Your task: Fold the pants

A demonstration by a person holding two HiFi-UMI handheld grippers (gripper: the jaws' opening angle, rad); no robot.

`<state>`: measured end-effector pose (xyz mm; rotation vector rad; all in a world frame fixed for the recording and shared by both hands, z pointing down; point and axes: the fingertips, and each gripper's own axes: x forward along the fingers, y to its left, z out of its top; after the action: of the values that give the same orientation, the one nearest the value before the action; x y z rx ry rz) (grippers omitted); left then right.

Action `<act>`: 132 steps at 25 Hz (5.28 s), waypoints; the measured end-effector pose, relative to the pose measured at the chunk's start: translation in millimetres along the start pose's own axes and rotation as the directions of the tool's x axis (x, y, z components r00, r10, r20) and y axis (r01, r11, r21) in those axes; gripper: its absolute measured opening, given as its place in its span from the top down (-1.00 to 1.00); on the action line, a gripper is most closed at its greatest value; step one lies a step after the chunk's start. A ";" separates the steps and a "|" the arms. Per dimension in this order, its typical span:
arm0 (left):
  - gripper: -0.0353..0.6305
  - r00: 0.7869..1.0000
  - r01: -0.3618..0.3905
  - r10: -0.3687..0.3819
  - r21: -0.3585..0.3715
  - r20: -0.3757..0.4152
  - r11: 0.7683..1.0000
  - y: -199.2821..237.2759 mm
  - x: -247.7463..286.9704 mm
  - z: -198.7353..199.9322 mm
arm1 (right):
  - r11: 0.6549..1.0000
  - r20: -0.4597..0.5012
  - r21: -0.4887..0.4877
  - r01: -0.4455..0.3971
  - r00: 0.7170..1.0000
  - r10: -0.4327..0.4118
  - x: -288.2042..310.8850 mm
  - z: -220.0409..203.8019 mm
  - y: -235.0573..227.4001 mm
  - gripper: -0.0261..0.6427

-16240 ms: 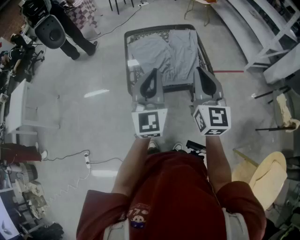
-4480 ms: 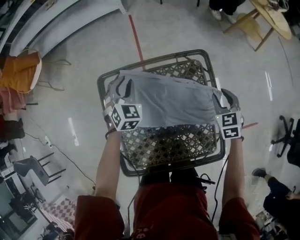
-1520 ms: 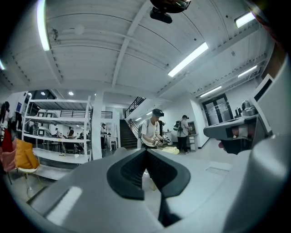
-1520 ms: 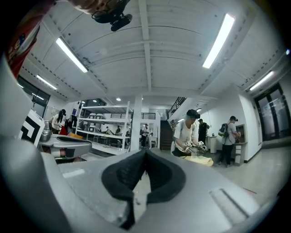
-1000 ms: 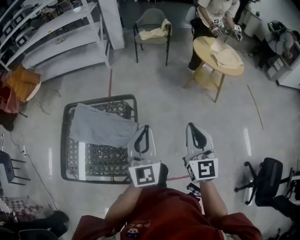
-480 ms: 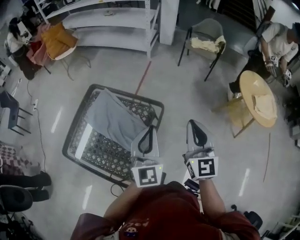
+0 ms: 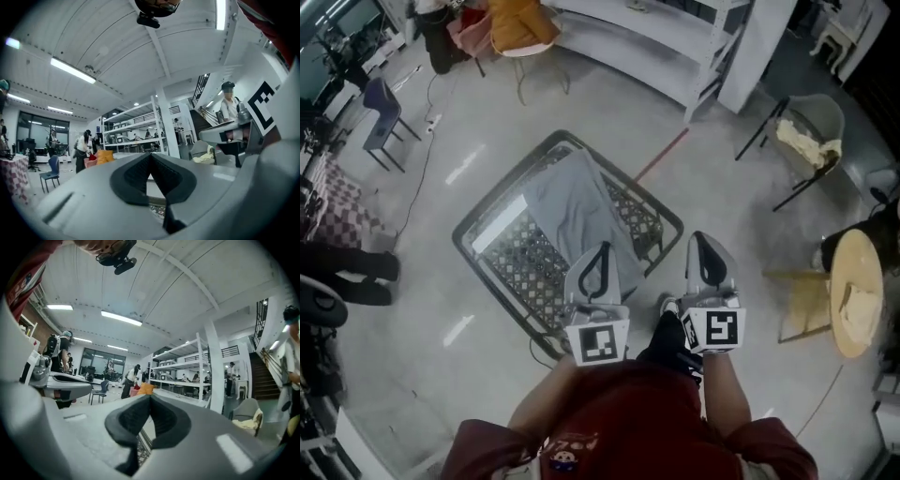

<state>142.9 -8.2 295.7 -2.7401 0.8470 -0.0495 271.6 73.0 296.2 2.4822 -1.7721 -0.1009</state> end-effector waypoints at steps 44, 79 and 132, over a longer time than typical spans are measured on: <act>0.31 0.768 -0.048 0.140 0.162 -0.626 0.986 -121.8 -127.8 -237.0 | 0.338 -0.560 -0.217 -0.916 0.400 0.726 -45.7 -244.5 104.6 0.62; 0.56 0.484 0.324 -0.092 0.080 -0.870 0.943 -166.7 -129.6 -373.3 | -0.275 -0.877 -0.383 -0.882 0.253 0.408 -54.9 -414.1 97.2 0.80; 0.63 0.502 0.338 -0.010 0.185 -0.865 0.923 113.6 112.1 -302.7 | -0.004 -0.806 -0.308 -0.951 0.259 0.532 290.2 -241.4 143.1 0.84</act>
<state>139.5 -235.7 551.3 -2.3341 0.6261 -1.5684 257.0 -239.2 551.6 0.4823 -1.9337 -0.1276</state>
